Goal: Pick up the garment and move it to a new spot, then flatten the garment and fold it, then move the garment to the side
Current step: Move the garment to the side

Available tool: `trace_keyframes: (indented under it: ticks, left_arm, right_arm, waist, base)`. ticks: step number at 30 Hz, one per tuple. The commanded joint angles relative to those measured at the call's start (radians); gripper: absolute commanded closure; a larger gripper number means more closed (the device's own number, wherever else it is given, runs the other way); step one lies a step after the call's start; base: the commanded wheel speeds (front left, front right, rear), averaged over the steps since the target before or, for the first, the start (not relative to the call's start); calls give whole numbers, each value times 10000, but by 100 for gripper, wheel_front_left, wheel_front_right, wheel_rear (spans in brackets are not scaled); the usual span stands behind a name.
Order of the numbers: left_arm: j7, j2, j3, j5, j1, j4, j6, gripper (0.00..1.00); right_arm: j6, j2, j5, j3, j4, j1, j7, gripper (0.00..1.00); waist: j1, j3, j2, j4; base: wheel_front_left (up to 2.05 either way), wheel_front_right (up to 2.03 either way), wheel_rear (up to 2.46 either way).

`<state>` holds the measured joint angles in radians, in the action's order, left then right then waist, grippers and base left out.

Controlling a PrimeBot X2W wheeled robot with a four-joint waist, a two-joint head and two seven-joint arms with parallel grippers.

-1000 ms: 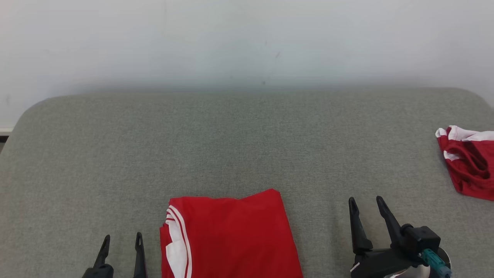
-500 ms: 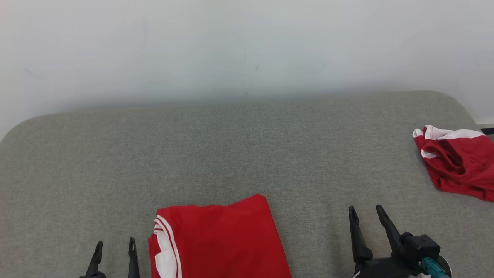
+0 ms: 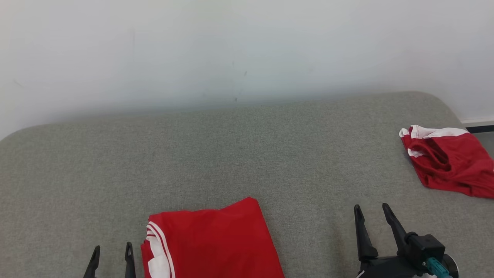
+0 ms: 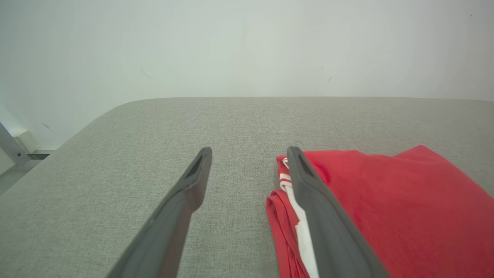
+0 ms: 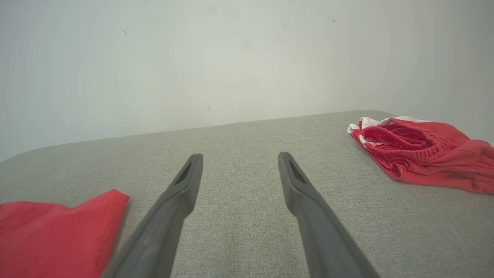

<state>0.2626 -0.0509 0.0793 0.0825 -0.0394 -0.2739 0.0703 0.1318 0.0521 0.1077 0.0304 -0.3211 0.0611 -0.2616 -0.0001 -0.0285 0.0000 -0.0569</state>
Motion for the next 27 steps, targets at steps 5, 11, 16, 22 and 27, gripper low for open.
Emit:
trace_keyframes:
  ticks: [5,11,16,22,27]
  left_arm:
    - [27,7,131,87,-99,201,71,0]
    - [27,9,137,128,-210,435,31,0]
    - [27,7,115,156,-241,581,3,0]
    - [26,8,45,208,-105,629,18,0]
    - [26,8,-94,286,48,531,46,0]
  right_arm:
    - [-30,-28,62,72,274,-28,-32,0]
    - [-30,-28,157,12,542,17,-32,0]
    - [-30,-28,170,-33,690,12,-32,0]
    - [-30,-29,145,-50,668,9,-32,0]
    - [-30,-29,117,-285,482,49,-32,0]
  waist:
    - [1,-32,0,-45]
    - [1,-63,0,-46]
    - [1,-65,0,-17]
    - [1,90,0,102]
    - [1,405,0,347]
  base:
    - [0,0,0]
    - [0,0,0]
    - [0,0,0]
    - [0,0,0]
    - [0,0,0]
